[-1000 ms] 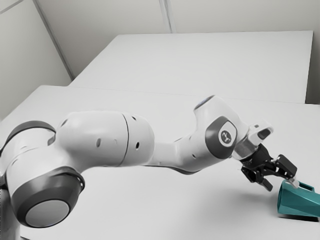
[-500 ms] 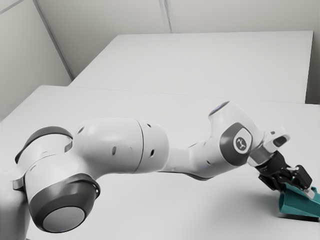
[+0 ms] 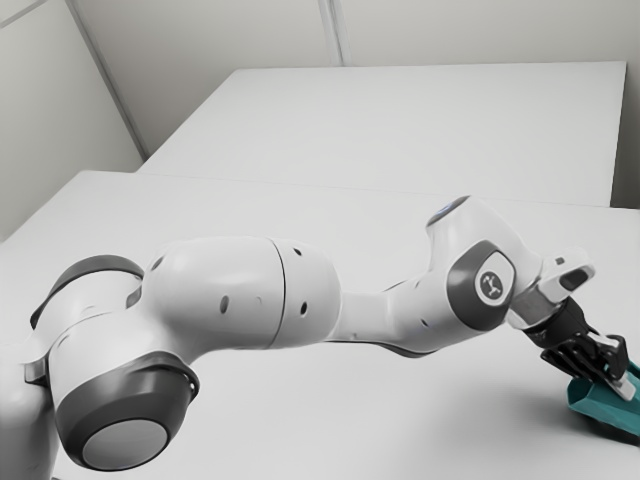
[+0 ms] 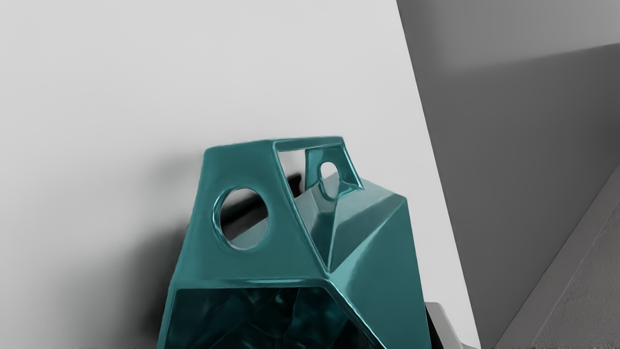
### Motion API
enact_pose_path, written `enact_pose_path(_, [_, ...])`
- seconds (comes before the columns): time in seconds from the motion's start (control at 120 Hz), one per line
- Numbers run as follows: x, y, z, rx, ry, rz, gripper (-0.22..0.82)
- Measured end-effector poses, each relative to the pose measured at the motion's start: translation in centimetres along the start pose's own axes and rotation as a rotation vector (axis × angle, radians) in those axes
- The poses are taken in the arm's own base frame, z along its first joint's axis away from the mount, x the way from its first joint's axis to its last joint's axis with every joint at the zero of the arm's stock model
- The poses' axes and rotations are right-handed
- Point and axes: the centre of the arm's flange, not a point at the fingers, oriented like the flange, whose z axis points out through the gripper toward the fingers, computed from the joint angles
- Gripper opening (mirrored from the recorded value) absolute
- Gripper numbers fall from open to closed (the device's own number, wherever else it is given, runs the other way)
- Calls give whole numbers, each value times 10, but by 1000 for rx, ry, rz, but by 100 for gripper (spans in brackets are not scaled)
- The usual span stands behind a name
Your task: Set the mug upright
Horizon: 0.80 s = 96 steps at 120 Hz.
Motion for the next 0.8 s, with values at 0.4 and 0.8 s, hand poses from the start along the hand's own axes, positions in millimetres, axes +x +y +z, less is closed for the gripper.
enact_pose_path(0.4, [-5,18,-46,82,16,93,-14])
enact_pose_path(0.8, [1,-48,-166,355,11,140,-17])
